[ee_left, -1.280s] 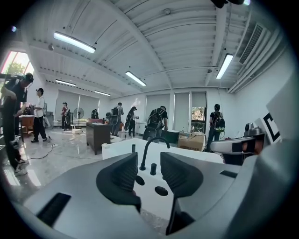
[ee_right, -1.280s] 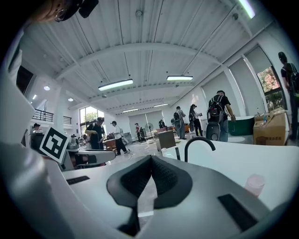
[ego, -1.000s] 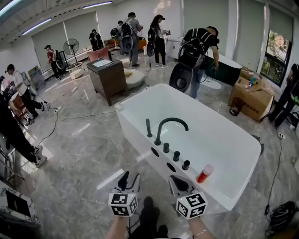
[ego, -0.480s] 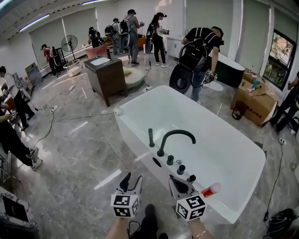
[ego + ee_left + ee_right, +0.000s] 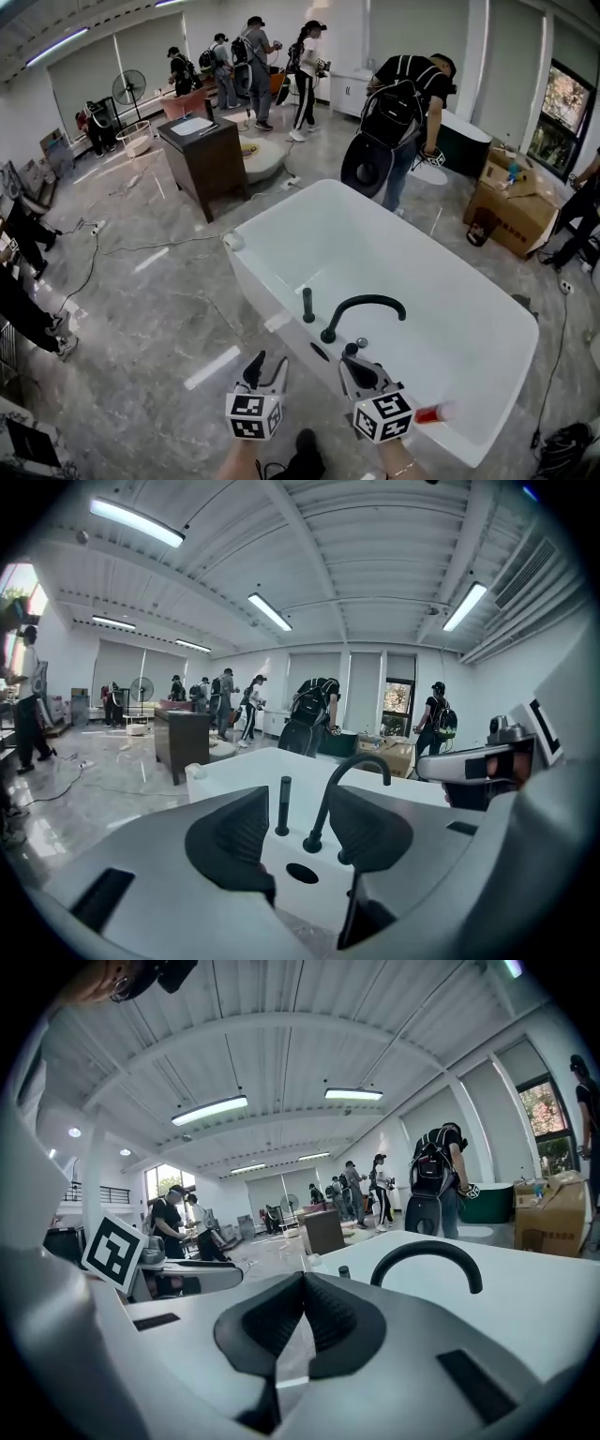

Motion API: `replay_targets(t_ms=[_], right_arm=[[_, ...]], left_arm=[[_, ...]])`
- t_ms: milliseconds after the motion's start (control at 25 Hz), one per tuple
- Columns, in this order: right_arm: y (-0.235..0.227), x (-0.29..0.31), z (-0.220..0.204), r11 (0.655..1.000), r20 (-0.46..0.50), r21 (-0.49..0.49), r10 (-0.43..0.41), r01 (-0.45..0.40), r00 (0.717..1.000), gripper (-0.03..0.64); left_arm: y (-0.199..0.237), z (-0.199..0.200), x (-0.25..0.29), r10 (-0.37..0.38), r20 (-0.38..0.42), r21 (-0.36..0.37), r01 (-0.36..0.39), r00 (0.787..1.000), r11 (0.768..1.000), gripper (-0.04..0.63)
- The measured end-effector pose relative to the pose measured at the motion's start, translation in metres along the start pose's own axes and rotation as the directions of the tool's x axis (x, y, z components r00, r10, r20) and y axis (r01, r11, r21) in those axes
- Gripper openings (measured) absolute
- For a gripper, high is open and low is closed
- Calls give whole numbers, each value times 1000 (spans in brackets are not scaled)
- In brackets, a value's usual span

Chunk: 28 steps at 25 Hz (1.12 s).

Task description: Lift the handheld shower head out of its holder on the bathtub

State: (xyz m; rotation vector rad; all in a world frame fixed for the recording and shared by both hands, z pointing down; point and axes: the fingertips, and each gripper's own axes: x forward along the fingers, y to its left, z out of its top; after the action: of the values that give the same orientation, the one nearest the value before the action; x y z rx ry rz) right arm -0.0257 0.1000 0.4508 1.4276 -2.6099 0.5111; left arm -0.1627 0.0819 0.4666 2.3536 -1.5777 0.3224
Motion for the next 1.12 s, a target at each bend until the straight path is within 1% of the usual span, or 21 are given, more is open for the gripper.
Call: replay_targets(t_ms=[240,440,640,800,1000,1120], right_arm=[[-9,73,28,1000,-2,-11,-24,24,1000,6],[-12,109,33,999,-5,-11,-46,46,999,5],[-23,128,44,998,-3,-15,-58,58,998,6],[-32,145,46,999,-14,-25,-48,47,999,5],[-59,171,54,999,-18,-33,-33,33,999,5],[-73,191,61,999,-15,-37,-27,26,1000,6]], left_arm=[[52,24,54,-26,-14,8,26,1000,1000,200],[78,26,81,-48,-23,13,49,999,999,199],[87,29,104,-64,-38,19,65,997,998,199],[90,27,125,-73,-55,17,74,996,997,199],[88,27,163,-74,-74,16,76,995,997,200],[94,31,185,-66,-73,15,67,995,998,199]])
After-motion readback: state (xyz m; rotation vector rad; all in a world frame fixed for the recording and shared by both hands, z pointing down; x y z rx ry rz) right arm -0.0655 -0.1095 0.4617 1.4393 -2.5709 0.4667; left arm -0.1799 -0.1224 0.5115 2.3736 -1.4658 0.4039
